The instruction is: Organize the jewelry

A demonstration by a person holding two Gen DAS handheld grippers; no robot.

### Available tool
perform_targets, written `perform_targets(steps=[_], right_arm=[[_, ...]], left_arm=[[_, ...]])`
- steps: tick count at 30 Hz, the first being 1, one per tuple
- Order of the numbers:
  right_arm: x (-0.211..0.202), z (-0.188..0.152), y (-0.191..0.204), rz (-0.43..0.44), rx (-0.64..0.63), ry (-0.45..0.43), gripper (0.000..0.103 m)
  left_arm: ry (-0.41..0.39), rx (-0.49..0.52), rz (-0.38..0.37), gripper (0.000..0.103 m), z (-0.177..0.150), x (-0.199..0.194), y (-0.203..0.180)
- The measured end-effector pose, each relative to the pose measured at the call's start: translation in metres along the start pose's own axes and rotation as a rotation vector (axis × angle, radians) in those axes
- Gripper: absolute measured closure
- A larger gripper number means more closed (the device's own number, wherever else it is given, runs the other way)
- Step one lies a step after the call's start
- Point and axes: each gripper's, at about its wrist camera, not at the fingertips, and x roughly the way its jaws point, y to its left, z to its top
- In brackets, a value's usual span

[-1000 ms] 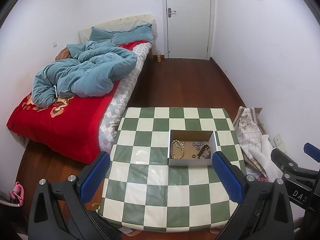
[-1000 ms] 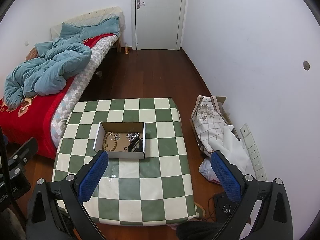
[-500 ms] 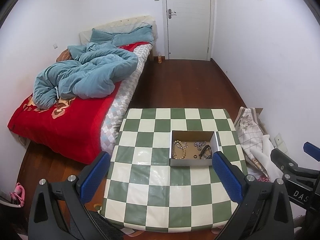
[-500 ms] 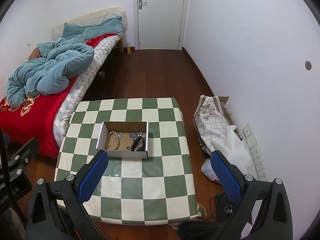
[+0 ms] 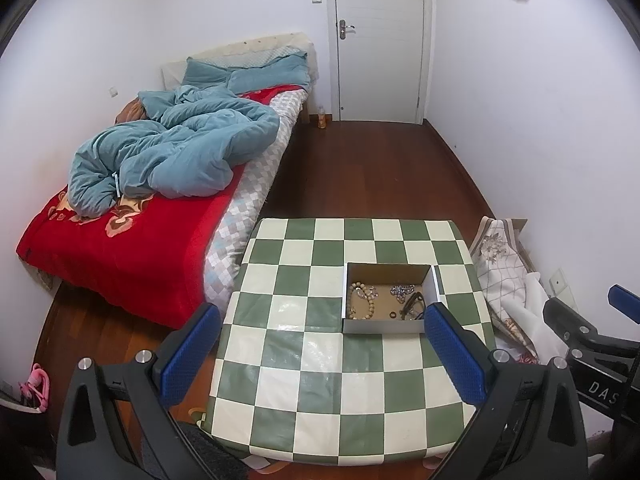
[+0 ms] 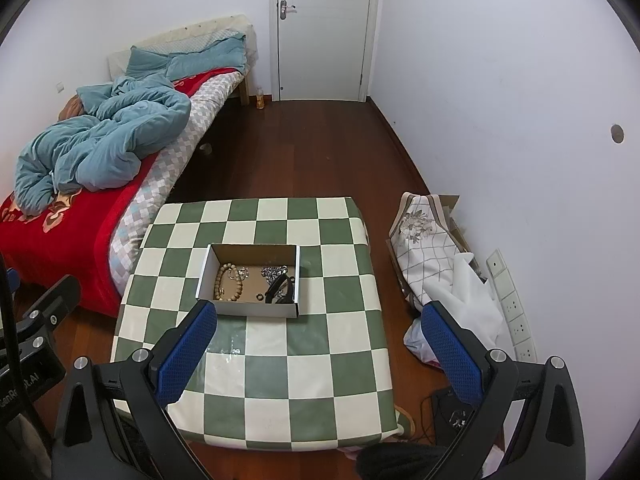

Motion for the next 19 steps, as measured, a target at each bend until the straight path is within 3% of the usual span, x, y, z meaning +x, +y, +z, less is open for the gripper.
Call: perform_targets(steps=[19], right_arm=[[-0.0012,0.0019,-0.0021,0.008,-0.001,0.002,0.0]], left_arm=[[-0.014,-0.008,-0.022,0.0,-0.0008,-0.0039,0.0043]])
